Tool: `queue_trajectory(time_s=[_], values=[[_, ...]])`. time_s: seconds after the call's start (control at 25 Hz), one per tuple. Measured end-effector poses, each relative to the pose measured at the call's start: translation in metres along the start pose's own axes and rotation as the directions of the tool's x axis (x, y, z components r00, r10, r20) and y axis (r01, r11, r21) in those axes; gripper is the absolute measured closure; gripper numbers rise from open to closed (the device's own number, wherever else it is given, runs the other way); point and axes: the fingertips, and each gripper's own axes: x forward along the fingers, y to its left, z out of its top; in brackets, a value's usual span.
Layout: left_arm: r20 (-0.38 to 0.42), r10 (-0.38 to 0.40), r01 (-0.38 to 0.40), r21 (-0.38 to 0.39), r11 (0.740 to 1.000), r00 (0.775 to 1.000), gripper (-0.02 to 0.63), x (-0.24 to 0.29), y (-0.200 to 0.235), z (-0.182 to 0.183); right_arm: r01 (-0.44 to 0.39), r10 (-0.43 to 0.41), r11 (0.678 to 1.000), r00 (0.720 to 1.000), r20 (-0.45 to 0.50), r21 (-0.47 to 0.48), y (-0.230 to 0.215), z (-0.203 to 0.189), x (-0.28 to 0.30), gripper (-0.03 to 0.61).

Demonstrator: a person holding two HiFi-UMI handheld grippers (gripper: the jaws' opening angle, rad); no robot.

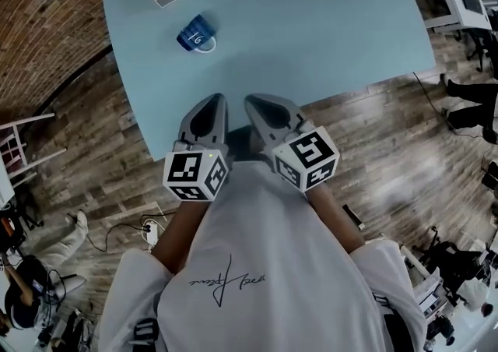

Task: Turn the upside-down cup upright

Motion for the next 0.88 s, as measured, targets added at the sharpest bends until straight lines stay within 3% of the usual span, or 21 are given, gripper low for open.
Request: queue_trajectory(time_s=[0.36, 0.88], values=[[0.035, 0.064, -0.061, -0.087, 0.994, 0.997, 0.606, 0.021, 0.052, 0.016, -0.083, 0.077, 0.995, 0.991, -0.11, -0.055, -0.007, 0.017, 0.059, 0.557], [0.078, 0.116, -0.106, -0.124, 0.987, 0.99, 0.604, 0.027, 0.089, 0.028, -0.113, 0.1, 0.989, 0.986, -0.137, -0.091, -0.014, 0.033, 0.095, 0.555]])
